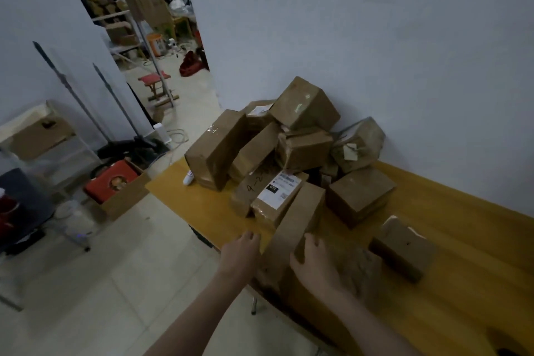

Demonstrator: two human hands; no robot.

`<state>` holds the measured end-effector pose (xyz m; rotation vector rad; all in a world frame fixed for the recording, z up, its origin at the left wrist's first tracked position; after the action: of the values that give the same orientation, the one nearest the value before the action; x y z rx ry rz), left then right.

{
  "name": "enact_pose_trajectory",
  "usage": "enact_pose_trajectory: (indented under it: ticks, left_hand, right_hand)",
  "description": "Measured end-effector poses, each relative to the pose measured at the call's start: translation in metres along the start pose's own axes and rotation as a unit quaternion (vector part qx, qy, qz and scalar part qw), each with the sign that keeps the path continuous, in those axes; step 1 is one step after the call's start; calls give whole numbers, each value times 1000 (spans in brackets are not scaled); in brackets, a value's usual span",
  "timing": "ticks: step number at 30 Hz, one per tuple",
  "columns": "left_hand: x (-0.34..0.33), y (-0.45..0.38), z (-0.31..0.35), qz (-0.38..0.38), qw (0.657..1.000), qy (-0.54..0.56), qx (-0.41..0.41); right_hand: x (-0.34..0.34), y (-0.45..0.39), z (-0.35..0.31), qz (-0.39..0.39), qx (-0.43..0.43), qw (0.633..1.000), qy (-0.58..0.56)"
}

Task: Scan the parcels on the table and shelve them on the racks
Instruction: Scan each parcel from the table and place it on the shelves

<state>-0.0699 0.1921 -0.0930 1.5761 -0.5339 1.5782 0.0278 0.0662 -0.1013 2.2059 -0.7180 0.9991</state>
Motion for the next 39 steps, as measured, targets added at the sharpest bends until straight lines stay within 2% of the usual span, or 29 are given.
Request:
enact_pose_trajectory:
  ticks: [3, 6, 13, 19, 22, 26, 30, 32, 34, 37, 39]
  left_hand:
    - [-18, -26, -3, -68, 996, 14, -55]
    - [-29, -37, 2, -93, 989, 12, -111]
    - [-22, -35, 35, -71, 973, 28, -218]
    - [5, -37, 45, 3, 976, 124, -180]
    - [14, -37, 61, 12, 978, 128, -165]
    - [16, -31, 106, -31, 973, 164, -158]
    - [9, -18, 161, -86, 944, 274, -163]
    - [10, -9, 194, -98, 930, 304, -181]
    - [17, -2, 221, -91, 924, 315, -194]
    - [32, -1, 245, -53, 929, 299, -212]
    - [40, -3, 254, -40, 925, 297, -234]
  right_hand:
    - [-17, -28, -7, -1, -77, 992, -100]
    - [-32, -46, -2, 10, -138, 977, -165]
    - [-15, -50, 22, 51, -226, 964, -129]
    - [32, -15, 66, 95, -245, 932, -248]
    - [60, 13, 100, 100, -232, 896, -364]
    - [101, 55, 148, 124, -210, 843, -479]
    - [139, 92, 188, 154, -204, 795, -549]
    - [161, 111, 206, 156, -187, 802, -546]
    - [185, 128, 225, 144, -165, 835, -505]
    - [220, 144, 253, 60, -118, 892, -431]
    - [240, 153, 269, 2, -93, 913, -398]
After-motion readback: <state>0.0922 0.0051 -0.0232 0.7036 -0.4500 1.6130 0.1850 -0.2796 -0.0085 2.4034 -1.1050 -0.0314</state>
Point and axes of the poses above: each hand's wrist, its own y-axis away from the middle knuckle, its own x-axis out of the back of the hand, z = x × y, the point moved 6 cm from there along -y, towards the middle knuckle, and after that the axes turned 7 degrees about y, right-handed, at the moved point
